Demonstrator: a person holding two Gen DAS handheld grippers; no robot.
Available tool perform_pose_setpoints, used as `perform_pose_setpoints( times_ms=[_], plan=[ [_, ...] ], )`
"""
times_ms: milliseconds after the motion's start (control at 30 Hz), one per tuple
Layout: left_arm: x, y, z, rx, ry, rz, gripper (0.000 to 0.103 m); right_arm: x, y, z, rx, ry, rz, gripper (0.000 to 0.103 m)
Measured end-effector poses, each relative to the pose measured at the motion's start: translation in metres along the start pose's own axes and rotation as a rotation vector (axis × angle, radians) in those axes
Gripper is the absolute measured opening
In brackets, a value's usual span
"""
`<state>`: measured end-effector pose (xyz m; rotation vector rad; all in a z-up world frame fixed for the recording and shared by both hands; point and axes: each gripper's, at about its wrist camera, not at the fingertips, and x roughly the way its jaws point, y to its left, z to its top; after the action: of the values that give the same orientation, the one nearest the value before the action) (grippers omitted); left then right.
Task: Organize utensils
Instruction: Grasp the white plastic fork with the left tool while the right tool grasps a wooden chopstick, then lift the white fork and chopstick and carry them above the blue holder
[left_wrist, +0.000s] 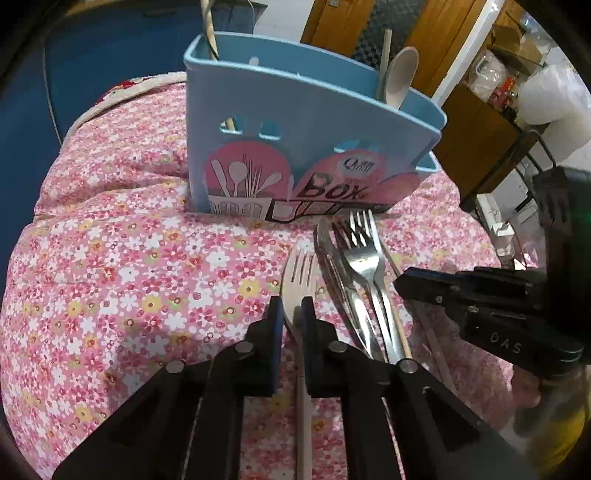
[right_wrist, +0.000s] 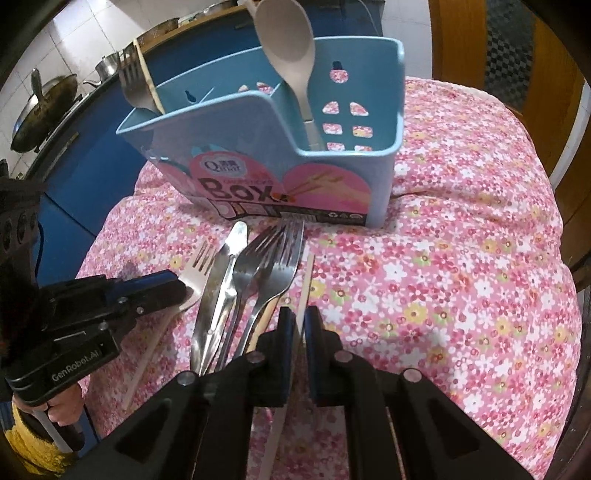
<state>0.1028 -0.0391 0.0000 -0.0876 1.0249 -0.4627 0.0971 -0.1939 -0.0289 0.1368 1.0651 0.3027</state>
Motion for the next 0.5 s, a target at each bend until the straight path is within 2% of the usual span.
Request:
perform_pose_setpoints(
  times_ms=[167,267,433,500],
  plan=[
    [-0.005,0.002,-0.004,-0.018,0.03,-0.02,0.005,-0.011,-0.006,-0.008,0.036,-0.046,0.026,0.007],
    [-0.009,-0.001,-0.008,0.008,0.061,-0.031,0.006,-0.019,-0.007,-0.01,0.031,-0.063,0.032,0.007],
    [-0.007,-0.015,-0.017,0.067,0.11,-0.003,0.018,-0.027,-0.004,-0.014,0.016,-0.074,0.038,0.006],
    [-0.007,-0.019,-0.02,0.082,0.121,0.004,0.018,-0.028,-0.003,-0.016,0.015,-0.077,0.043,0.006]
  ],
)
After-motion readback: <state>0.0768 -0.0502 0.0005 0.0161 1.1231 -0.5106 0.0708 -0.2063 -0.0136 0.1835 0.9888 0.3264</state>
